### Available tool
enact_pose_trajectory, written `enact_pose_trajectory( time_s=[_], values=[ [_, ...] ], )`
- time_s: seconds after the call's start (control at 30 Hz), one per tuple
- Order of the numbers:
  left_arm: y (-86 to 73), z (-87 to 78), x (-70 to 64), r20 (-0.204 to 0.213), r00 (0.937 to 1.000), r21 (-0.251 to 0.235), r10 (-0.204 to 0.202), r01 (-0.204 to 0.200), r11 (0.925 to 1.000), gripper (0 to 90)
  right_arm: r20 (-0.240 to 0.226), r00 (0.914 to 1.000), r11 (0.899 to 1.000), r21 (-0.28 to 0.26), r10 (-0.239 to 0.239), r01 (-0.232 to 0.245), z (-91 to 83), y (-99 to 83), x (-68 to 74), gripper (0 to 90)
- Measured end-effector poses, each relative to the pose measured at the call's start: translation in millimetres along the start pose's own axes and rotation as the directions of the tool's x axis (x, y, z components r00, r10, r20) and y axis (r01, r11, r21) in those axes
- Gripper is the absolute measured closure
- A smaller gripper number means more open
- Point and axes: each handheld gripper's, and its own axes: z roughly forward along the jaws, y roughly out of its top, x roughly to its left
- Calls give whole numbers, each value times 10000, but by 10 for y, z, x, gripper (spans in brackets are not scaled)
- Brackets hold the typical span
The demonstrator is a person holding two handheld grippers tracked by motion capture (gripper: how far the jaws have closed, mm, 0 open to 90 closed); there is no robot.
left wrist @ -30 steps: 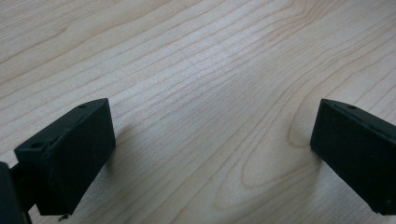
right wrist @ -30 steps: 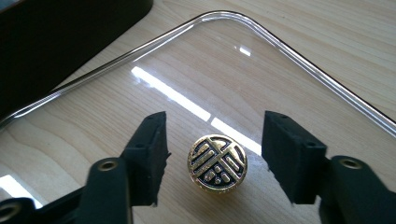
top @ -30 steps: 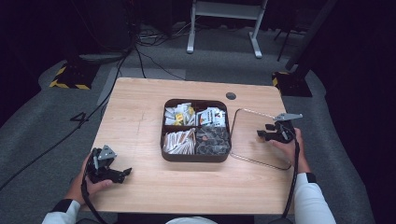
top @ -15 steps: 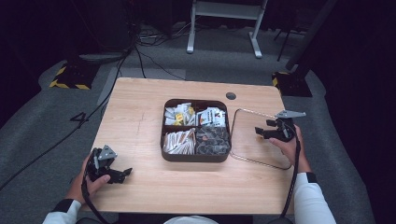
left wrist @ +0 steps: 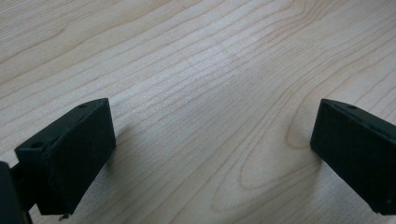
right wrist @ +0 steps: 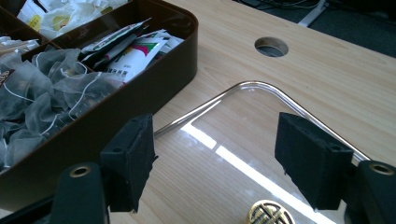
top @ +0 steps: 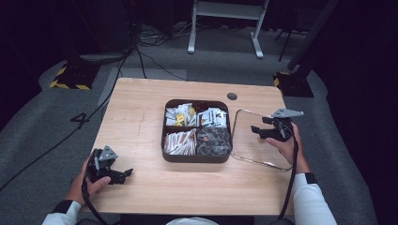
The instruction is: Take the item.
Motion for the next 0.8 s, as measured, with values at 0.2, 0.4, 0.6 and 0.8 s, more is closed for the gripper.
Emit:
enact_pose_trajectory(
  time_s=[0.2,0.4,0.6,0.8],
  values=[
    [4,1,6,37,10000,24,51,-51,10000,2,-127,9990,9991,45,-423,424,76,122,146,299],
    [4,2,5,27,10000,3,47,-47,10000,2,-314,9975,9980,-116,-626,622,125,263,266,304],
    [3,2,4,20,10000,-2,43,-43,10000,2,-484,9938,9949,-187,-1002,994,217,438,430,307],
    [6,2,9,59,9999,34,95,-95,9999,2,-768,9891,9920,-48,-1259,1259,427,576,604,307]
  ],
)
